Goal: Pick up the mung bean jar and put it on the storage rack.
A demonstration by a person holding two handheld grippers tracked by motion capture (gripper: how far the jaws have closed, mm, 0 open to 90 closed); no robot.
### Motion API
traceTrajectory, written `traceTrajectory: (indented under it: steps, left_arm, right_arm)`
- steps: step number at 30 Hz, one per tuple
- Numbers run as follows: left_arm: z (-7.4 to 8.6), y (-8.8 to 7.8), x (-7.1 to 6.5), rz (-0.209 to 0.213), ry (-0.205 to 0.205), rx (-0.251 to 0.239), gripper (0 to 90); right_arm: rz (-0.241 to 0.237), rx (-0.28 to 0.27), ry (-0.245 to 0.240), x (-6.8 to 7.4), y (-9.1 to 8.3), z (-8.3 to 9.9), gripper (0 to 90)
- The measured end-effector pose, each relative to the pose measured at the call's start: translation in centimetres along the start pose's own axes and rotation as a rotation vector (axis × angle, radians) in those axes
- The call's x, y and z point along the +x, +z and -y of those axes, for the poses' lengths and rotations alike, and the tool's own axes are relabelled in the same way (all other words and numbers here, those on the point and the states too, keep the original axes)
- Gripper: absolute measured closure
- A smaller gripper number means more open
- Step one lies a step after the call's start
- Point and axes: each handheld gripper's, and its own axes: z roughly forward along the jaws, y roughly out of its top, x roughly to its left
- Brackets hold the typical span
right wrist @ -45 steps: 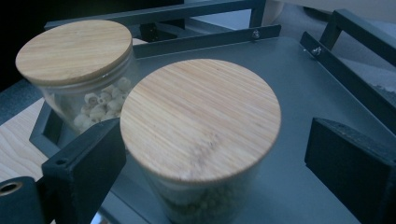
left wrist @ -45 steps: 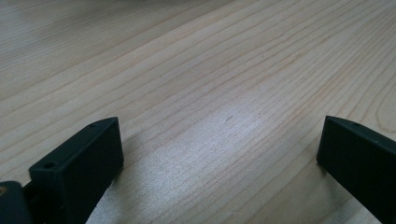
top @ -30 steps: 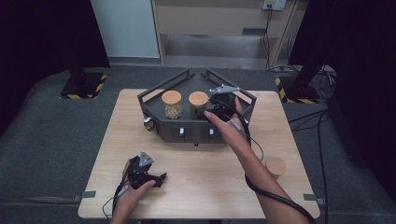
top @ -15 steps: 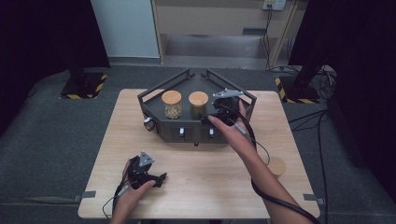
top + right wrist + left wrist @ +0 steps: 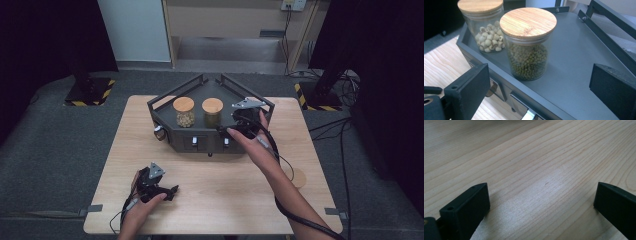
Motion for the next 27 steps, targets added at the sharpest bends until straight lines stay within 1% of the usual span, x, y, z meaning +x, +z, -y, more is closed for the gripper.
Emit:
traceTrajectory:
  steps: [9, 16, 23, 27]
  left_arm:
    - [0.0, 0.0, 0.0, 0.0, 0.0, 0.0, 0.0]
    - [0.0, 0.0, 0.0, 0.0, 0.0, 0.0, 0.0]
    - [0.0, 0.0, 0.0, 0.0, 0.0, 0.0, 0.0]
    - [0.0, 0.0, 0.0, 0.0, 0.0, 0.0, 0.0]
  right_arm:
    - [-0.005, -0.001, -0.007, -0.2, -0.9, 0.9, 3.4]
    - [-0.016, -0.014, -0.007, -0.3, -1.8, 1.7, 3.3]
    - [-0.007, 0.001, 0.003, -0.5, -2.3, 2.4, 3.3]
    - [-0.004, 0.007, -0.004, -0.7, -2.7, 2.9, 3.3]
